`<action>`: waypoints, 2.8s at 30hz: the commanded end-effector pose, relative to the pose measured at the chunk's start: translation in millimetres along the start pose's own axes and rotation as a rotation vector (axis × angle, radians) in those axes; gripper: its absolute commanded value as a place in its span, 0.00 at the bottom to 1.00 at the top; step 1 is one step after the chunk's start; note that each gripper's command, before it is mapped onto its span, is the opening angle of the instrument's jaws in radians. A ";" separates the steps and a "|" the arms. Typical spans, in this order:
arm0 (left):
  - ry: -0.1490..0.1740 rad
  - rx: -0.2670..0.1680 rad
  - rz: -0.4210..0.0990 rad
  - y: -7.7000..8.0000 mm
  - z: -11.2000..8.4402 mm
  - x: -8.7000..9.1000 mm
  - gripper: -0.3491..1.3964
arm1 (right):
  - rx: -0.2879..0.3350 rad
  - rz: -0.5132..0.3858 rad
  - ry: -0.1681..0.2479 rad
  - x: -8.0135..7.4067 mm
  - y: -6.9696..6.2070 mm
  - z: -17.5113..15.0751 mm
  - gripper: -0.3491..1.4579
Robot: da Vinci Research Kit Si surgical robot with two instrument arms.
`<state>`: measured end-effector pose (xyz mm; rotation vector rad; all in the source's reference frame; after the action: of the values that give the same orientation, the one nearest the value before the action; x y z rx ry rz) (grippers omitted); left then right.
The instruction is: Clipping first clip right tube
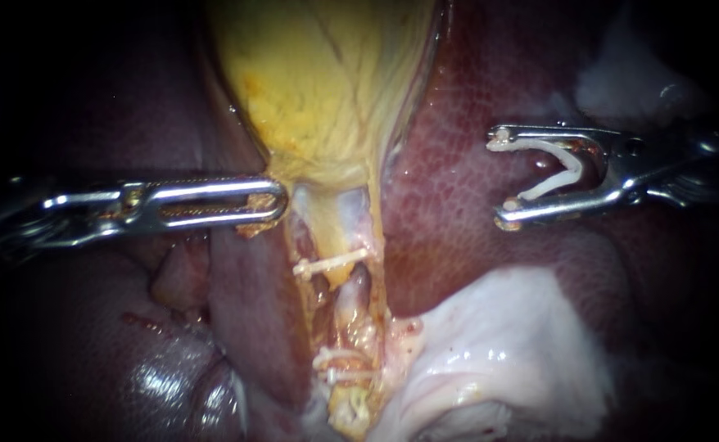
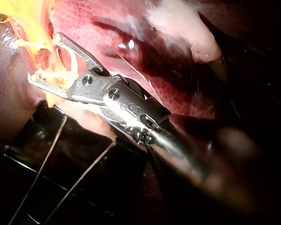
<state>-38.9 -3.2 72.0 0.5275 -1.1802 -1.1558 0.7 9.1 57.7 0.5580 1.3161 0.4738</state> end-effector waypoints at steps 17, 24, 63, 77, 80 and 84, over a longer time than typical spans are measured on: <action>-0.068 -0.022 -0.023 0.7 -7.5 -6.8 0.00 | 0.018 0.012 0.005 -1.3 -0.4 2.0 0.52; -0.070 -0.027 -0.022 0.6 -7.4 -6.4 0.00 | 0.057 0.057 -0.077 -6.2 -1.3 6.1 0.52; -0.072 -0.031 -0.022 -0.2 -7.7 -6.2 0.00 | 0.063 0.139 -0.247 -19.0 3.1 14.7 0.52; -0.073 -0.032 -0.022 -0.5 -7.6 -6.2 0.00 | 0.021 0.142 -0.250 -18.4 3.7 17.3 0.52; -0.073 -0.033 -0.022 -0.5 -7.6 -6.2 0.00 | 0.039 0.139 -0.245 -18.8 3.0 17.6 0.52; -0.073 -0.033 -0.022 -0.5 -7.6 -6.2 0.00 | 0.141 0.146 -0.252 -19.3 1.6 18.0 0.52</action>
<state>-31.9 0.5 66.2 0.4779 -1.2192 -1.2202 14.7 -4.0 76.1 0.8155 1.0786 0.4084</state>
